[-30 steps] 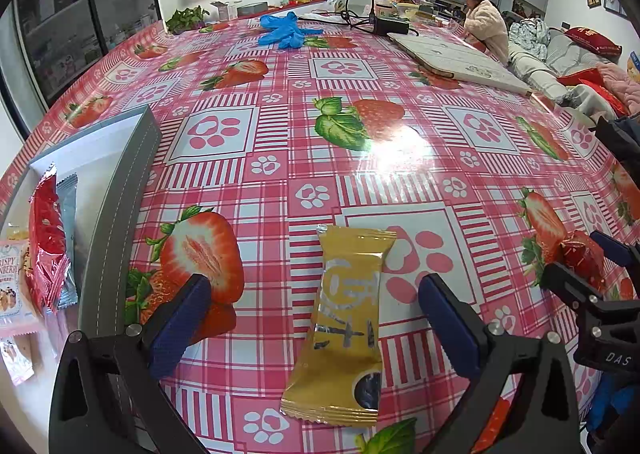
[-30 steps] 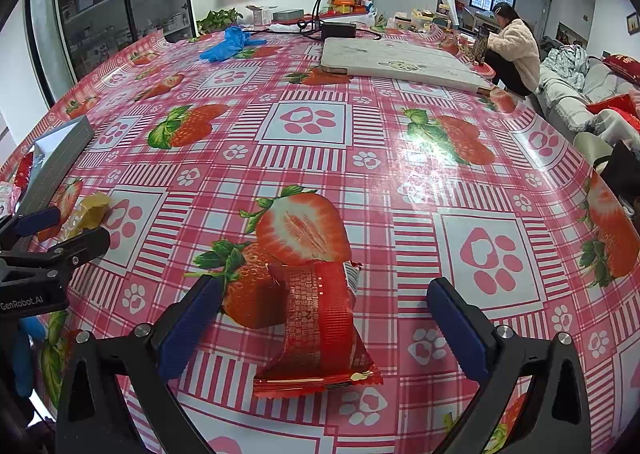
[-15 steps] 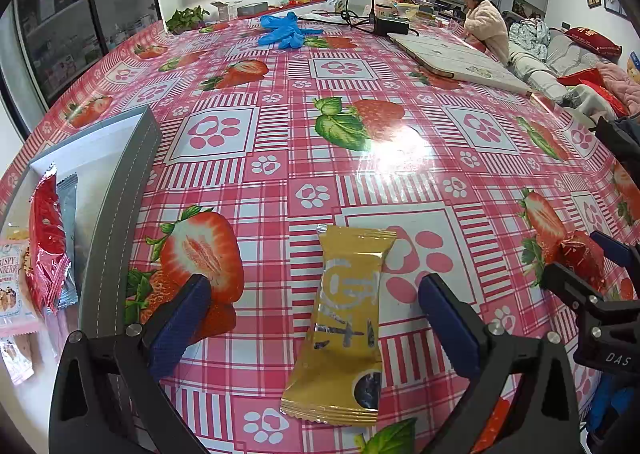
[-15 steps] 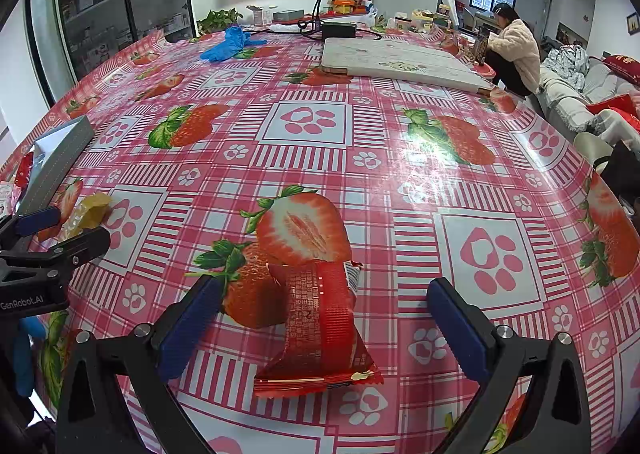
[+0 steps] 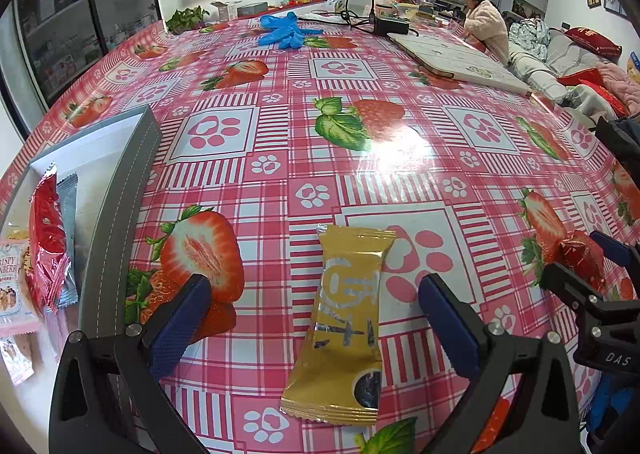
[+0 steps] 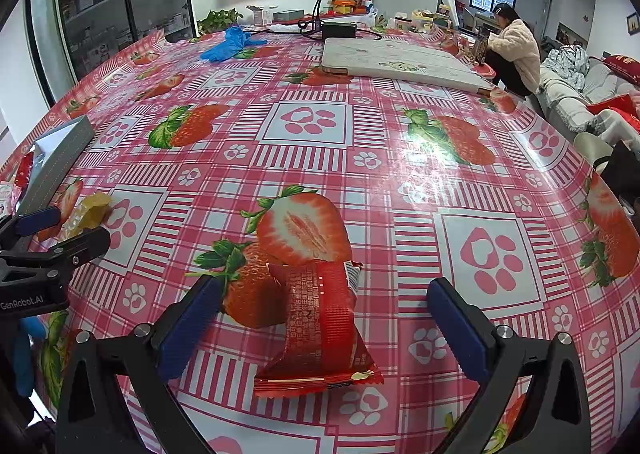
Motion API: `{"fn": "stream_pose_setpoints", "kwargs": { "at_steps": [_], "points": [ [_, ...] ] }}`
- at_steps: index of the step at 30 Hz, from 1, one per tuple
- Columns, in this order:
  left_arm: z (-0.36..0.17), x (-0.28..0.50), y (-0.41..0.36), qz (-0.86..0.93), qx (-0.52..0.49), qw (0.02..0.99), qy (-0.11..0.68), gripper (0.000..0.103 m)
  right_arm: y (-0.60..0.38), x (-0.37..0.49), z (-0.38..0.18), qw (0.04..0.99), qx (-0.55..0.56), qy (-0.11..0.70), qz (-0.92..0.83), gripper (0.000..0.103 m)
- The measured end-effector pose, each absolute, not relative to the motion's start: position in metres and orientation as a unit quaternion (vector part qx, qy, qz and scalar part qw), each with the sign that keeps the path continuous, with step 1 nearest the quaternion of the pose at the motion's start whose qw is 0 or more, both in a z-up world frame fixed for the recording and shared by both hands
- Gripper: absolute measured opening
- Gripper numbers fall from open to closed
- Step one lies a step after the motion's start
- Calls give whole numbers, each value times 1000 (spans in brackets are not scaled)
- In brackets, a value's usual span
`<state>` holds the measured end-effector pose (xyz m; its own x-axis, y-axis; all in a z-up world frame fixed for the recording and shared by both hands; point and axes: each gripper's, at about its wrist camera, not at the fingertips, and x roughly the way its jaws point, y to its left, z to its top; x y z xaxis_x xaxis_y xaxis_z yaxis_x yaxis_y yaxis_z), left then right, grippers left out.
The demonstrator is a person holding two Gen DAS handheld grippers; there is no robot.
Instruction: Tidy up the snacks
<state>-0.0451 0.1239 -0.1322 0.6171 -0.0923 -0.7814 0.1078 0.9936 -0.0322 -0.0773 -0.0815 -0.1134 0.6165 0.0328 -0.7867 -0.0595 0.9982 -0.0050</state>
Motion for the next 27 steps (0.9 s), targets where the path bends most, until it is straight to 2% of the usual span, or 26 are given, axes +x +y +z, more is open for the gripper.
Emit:
{"fn": "stream_pose_setpoints", "kwargs": {
  "at_steps": [27],
  "points": [
    [-133,-45,124,-56,10,899,434,103,-80,-76,-111,892,-20,450,34,103]
  ]
}}
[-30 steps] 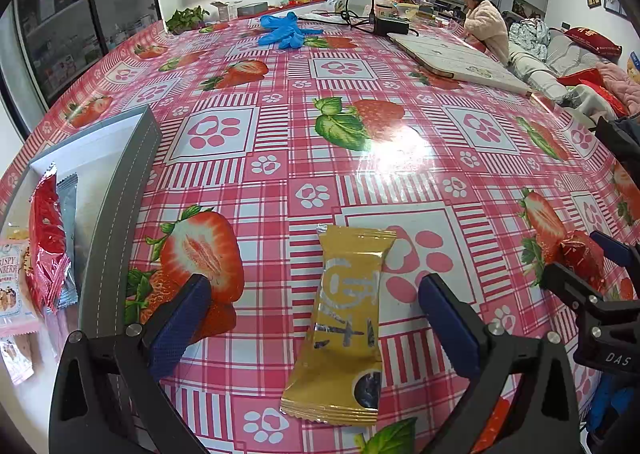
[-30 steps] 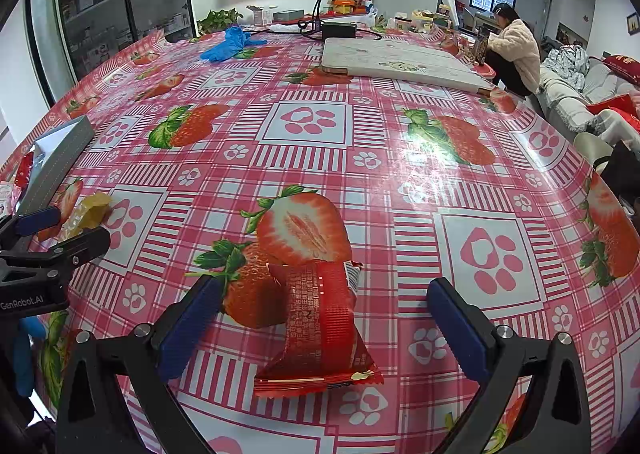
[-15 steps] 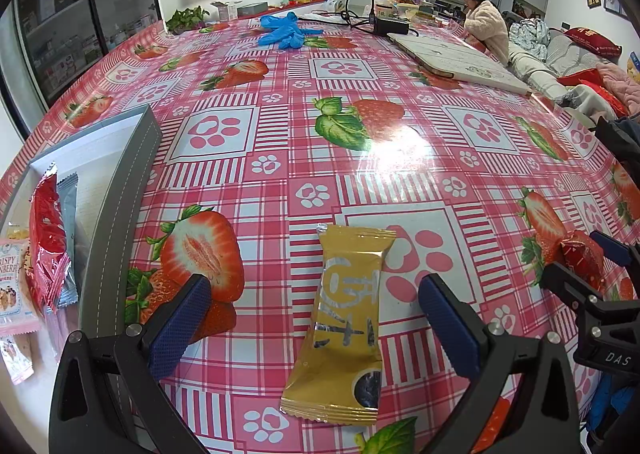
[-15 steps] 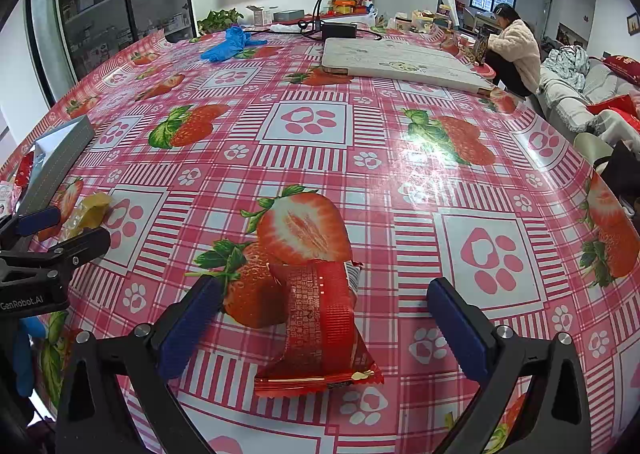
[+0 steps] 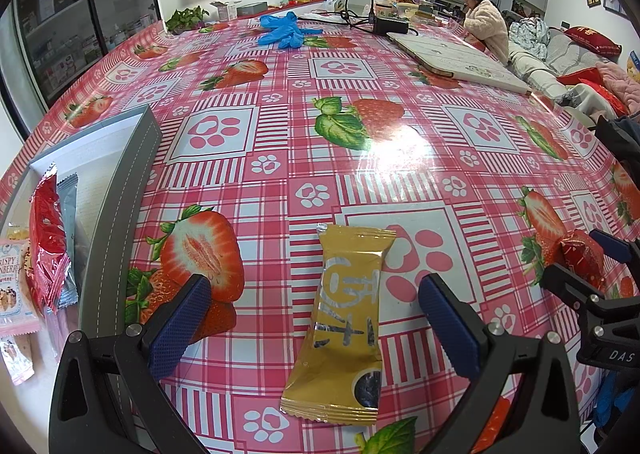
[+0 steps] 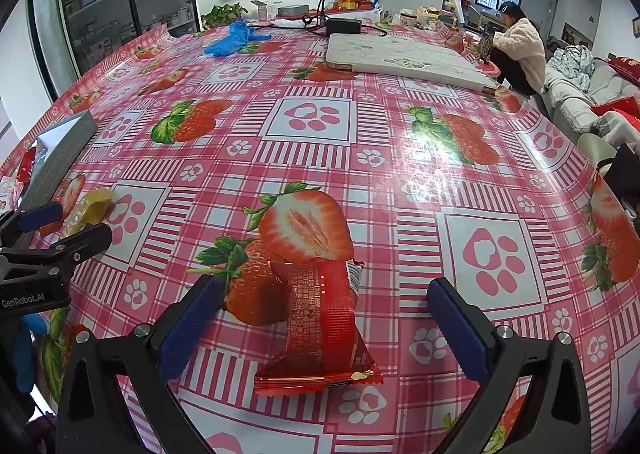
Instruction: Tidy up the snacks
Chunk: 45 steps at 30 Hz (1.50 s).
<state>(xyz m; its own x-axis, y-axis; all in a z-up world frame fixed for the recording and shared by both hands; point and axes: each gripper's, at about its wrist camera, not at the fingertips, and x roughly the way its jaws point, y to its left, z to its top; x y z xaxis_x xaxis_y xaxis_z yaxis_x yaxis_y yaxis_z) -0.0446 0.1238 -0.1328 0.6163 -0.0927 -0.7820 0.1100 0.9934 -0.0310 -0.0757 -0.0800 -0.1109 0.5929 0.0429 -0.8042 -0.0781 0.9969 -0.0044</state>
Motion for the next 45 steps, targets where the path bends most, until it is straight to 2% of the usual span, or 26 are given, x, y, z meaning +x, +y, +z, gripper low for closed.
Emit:
{"fn": "stream_pose_setpoints", "kwargs": {
  "at_steps": [13,19,45],
  "points": [
    [-132,-45,124,-56,12,898,437,103,-80,-59,-111,863,-30,503,50,103],
    [-129,-43,118,-60,24,882,467,103,-76,-49,-109,838,-30,543,48,103],
    [-131,-54,121,-66,16,900,431,103,-73,-52,-111,841,-45,535,72,103]
  ]
}}
